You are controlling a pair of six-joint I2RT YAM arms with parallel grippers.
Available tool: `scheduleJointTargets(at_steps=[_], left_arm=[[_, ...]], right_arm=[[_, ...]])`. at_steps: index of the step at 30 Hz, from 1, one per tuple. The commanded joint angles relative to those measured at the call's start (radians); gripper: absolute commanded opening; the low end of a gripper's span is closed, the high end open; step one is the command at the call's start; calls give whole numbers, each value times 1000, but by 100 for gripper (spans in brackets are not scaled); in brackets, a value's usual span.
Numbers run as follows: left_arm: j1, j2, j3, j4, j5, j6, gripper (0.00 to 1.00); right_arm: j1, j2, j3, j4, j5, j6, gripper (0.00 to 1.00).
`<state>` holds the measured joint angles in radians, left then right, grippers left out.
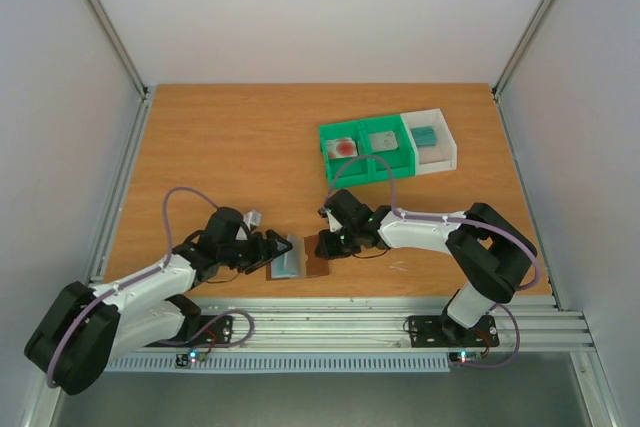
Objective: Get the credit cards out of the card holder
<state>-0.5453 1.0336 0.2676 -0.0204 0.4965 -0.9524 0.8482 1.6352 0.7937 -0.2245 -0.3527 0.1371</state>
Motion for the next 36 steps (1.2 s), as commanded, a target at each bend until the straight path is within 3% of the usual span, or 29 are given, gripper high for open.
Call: scheduleJointTargets(at_steps=[1, 13, 24, 31, 36], left_arm=[[-5, 24, 34, -21, -21, 42, 84], [-5, 29, 23, 43, 18, 21, 76], [-8, -36, 22, 28, 25, -14, 50], [-11, 4, -5, 112, 53, -37, 39], [-20, -3, -6, 140, 62, -53, 25]], right_arm=[[8, -20, 0, 7, 17, -1, 16], [7, 5, 2, 3, 14, 3, 16], [8, 5, 12, -6, 19, -9, 16], [8, -2, 25, -20, 22, -19, 19], [7, -14, 34, -32, 29, -20, 22]])
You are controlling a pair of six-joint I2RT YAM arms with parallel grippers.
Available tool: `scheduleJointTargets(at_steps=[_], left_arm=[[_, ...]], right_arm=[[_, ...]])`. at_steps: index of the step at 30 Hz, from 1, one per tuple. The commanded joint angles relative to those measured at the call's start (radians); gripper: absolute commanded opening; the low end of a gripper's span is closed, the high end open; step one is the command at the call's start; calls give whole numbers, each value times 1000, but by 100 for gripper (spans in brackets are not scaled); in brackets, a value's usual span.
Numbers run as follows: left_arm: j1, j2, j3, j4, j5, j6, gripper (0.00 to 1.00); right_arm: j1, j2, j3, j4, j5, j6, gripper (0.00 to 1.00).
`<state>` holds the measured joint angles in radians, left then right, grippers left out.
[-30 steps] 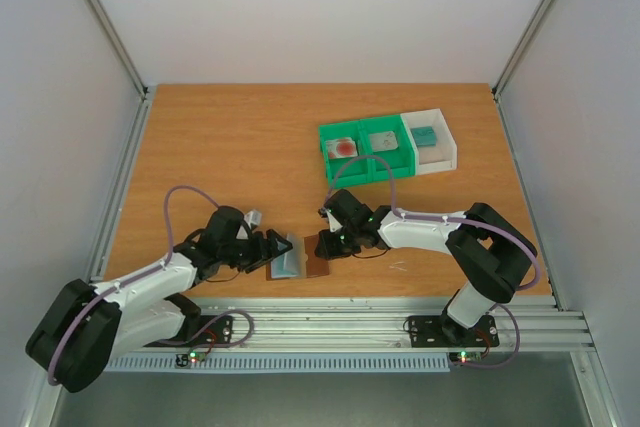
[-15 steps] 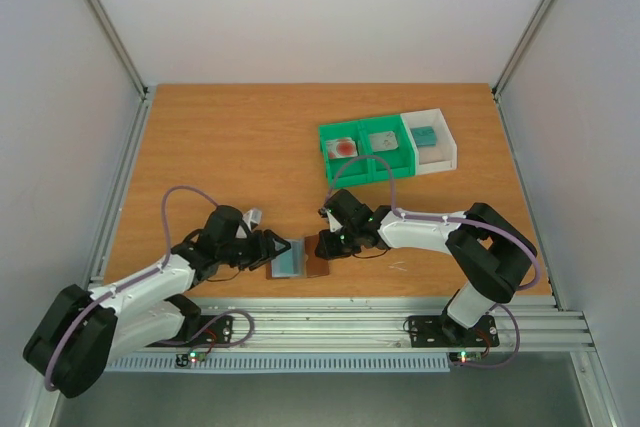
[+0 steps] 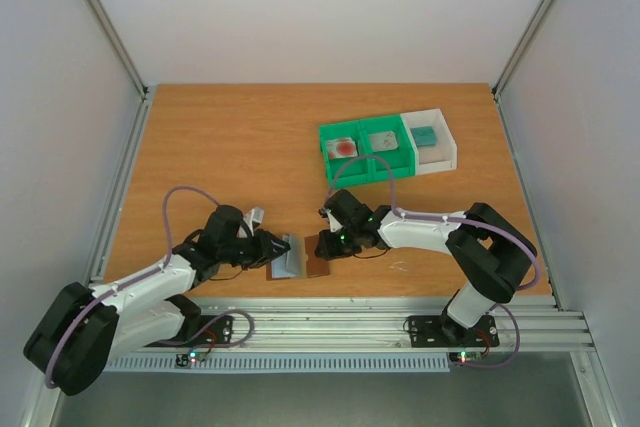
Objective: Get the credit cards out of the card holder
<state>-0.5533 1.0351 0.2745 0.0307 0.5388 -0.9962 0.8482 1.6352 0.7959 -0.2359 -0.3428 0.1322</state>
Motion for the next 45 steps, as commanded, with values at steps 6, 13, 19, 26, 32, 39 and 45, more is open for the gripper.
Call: scheduleJointTargets(at_steps=[6, 13, 19, 26, 32, 39, 45], left_arm=[[-17, -13, -23, 91, 7, -16, 23], [-24, 20, -26, 133, 7, -25, 21], [-36, 28, -19, 152, 0, -39, 21], [-49, 30, -17, 154, -13, -45, 21], [-57, 41, -15, 167, -21, -53, 21], [-67, 45, -9, 165, -29, -58, 21], [-72, 42, -9, 164, -34, -62, 21]], right_arm=[[8, -71, 55, -88, 33, 21, 38], [7, -168, 86, -178, 51, 48, 50], [44, -212, 96, -155, -10, 67, 55], [98, -217, 89, -127, -9, 90, 61], [123, -156, 84, -70, -40, 111, 62], [146, -97, 89, -26, -40, 131, 62], [147, -52, 93, 9, -49, 143, 59]])
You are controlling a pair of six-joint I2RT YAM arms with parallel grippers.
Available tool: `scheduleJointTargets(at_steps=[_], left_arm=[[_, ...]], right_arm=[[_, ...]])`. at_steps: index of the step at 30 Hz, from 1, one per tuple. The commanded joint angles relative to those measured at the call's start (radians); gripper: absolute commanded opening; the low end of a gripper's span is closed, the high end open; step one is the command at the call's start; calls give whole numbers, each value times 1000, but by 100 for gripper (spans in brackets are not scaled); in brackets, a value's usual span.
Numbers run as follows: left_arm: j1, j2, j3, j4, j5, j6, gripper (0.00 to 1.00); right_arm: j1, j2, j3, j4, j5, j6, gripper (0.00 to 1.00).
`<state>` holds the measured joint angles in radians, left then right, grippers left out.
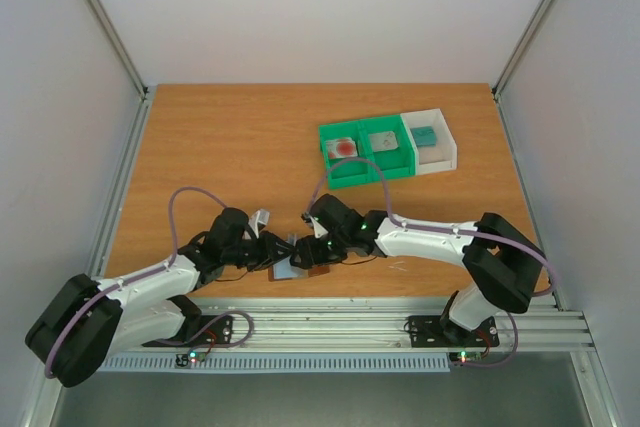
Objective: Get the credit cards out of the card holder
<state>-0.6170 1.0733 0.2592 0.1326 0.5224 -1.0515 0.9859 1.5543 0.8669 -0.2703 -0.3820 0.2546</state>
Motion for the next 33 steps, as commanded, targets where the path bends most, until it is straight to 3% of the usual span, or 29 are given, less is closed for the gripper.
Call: scheduleJointTargets(at_steps=[1, 8, 23, 27, 30, 33], left_arm=[[-9, 3, 7, 63, -18, -7, 21], [-10, -1, 8, 59, -16, -1, 21], [-10, 17, 26, 37, -15, 28, 21], [-11, 51, 23, 73, -3, 25, 14], [-11, 72, 24, 87, 5, 21, 1], [-12, 80, 28, 89, 10, 20, 0]], right_arm=[[10, 34, 21, 47, -8, 23, 59], [10, 64, 27, 34, 26, 20, 55], [11, 43, -21, 0, 130, 21, 30], [10, 28, -34, -10, 164, 23, 26], [10, 2, -51, -17, 201, 24, 25], [10, -19, -55, -61, 270, 20, 25]])
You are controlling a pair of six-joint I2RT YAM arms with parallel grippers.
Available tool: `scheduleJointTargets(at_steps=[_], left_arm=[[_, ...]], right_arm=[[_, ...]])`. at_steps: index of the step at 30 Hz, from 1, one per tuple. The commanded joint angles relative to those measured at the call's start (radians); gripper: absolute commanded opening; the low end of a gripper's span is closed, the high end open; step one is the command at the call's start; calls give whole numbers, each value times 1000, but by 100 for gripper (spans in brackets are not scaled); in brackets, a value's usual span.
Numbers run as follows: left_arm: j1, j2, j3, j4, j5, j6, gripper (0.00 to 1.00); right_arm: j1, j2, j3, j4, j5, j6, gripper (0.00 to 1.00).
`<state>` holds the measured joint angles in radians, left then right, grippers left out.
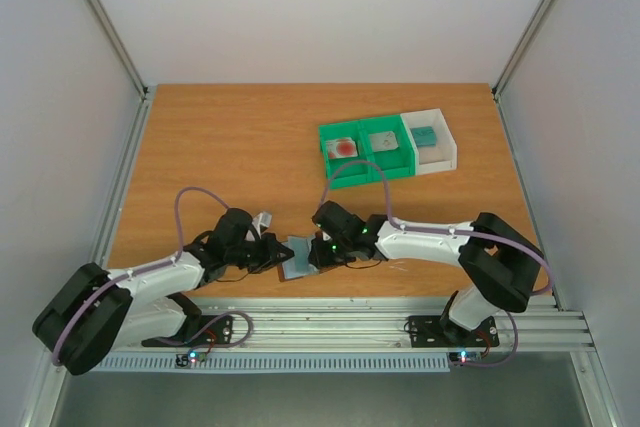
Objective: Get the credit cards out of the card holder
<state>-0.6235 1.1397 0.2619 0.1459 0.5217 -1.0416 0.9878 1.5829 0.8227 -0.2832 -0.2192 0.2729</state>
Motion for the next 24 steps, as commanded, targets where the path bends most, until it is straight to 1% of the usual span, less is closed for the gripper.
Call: scheduleJointTargets(at_steps=[1, 5, 7, 9, 12, 15, 17, 18, 24], left_arm=[[-5, 11, 27, 72, 11, 9, 0], [-5, -10, 44, 24, 13, 14, 0], [-5, -31, 58, -18, 16, 16, 0], [-7, -61, 76, -75, 11, 19, 0], [-9, -112, 120, -233, -25, 44, 0], [-9, -132, 151, -329, -42, 70, 0], [-9, -127, 166, -358, -37, 79, 1], [-11, -124, 172, -372, -34, 81, 0], [-14, -94, 204, -451, -54, 115, 0]], right_arm=[[8, -50, -8, -74, 139, -3, 25], [8, -75, 12, -172, 239, -17, 25], [8, -96, 24, -202, 261, -25, 26], [8, -109, 54, -245, 263, -32, 26], [13, -152, 91, -287, 251, -37, 27], [25, -210, 93, -257, 213, -45, 30], [31, -226, 83, -194, 136, -47, 32], [37, -228, 82, -176, 120, -46, 33], [85, -224, 93, -114, 109, -41, 36]])
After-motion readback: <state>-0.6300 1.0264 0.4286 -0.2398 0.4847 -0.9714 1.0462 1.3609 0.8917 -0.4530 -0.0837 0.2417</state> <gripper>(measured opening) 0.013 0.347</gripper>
